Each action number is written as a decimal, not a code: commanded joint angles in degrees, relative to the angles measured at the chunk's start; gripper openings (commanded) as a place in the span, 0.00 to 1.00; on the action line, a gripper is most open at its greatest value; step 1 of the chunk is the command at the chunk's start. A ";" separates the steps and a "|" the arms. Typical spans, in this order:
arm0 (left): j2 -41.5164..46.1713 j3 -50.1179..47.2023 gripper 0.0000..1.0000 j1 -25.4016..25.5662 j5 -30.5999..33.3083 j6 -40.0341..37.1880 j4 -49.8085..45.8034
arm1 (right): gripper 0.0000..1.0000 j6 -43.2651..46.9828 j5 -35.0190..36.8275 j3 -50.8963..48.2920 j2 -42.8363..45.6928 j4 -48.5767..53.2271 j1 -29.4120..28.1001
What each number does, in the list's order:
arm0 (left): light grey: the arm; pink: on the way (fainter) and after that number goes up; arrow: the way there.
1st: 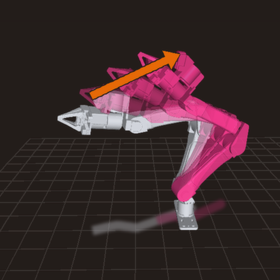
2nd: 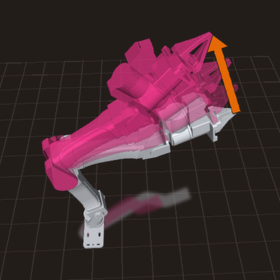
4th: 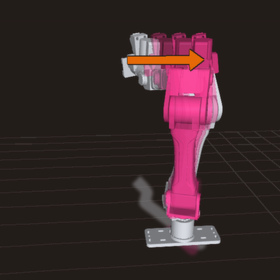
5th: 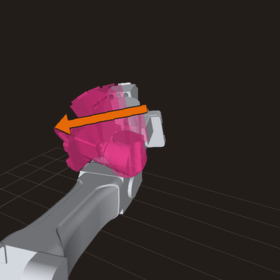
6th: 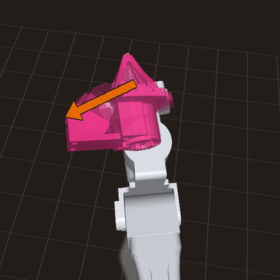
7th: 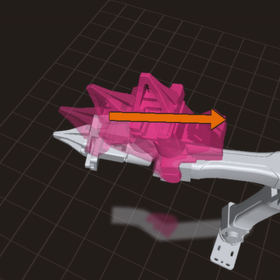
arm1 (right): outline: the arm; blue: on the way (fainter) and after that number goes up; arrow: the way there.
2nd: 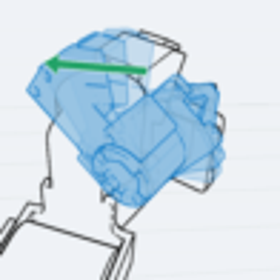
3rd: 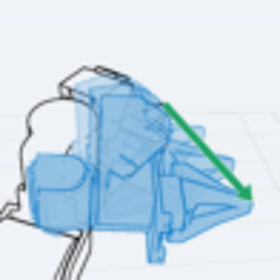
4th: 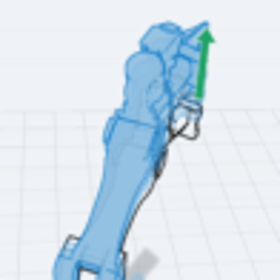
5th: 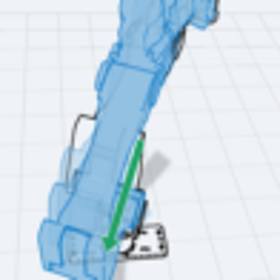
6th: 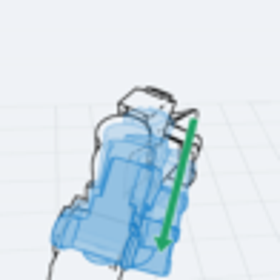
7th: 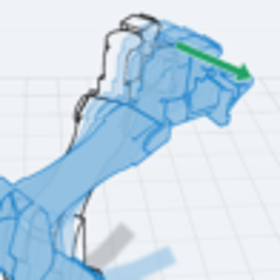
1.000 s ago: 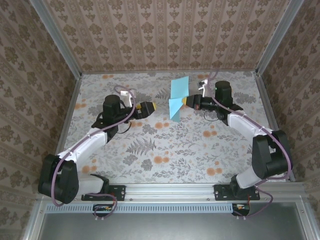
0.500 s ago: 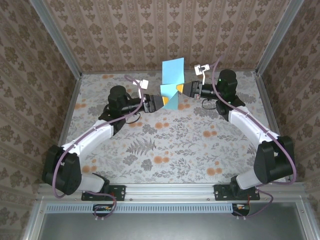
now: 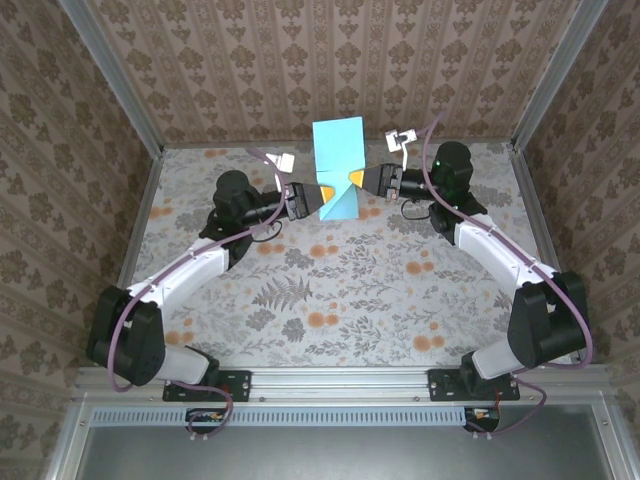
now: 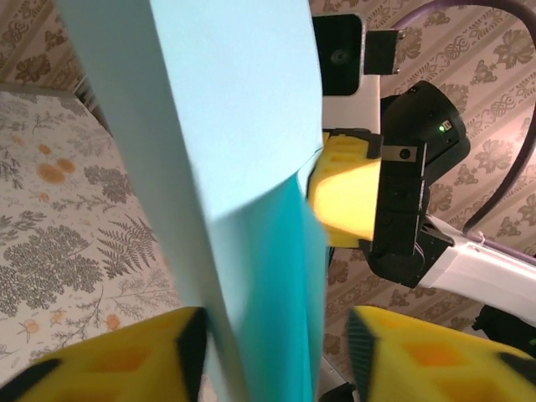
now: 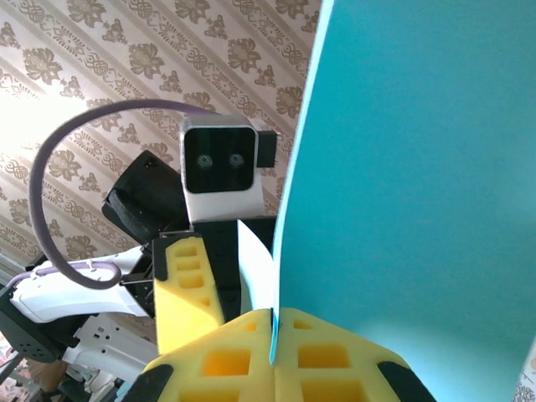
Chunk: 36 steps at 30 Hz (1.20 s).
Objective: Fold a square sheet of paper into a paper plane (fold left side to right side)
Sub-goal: Turn over the paper at the center of the table.
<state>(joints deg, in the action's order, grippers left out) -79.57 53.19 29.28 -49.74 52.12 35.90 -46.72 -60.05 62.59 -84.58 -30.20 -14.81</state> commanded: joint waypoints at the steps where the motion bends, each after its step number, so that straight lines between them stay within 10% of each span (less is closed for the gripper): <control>1: 1.32 -0.08 0.40 -0.01 -0.60 0.19 2.99 | 0.06 -0.19 -0.13 -1.49 1.96 -1.49 -0.22; 11: 4.05 -0.77 0.11 -0.10 1.09 -3.86 -3.42 | 0.21 1.27 1.36 -3.55 3.03 1.05 0.38; 16: 7.45 1.54 0.07 0.98 8.11 -15.65 -24.29 | 0.37 10.15 6.73 -4.81 8.05 14.89 2.35; 24: 7.76 11.59 0.00 10.88 41.38 -32.58 -63.17 | 0.53 24.89 39.60 -4.46 16.87 47.32 3.79; 36: -15.42 33.73 0.00 28.97 83.84 -16.55 -102.94 | 0.83 21.12 73.22 -8.81 23.28 60.15 5.05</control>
<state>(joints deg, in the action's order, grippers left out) -90.85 82.11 56.21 20.47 29.10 -51.51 -24.47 1.56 54.85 -63.75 25.34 -9.98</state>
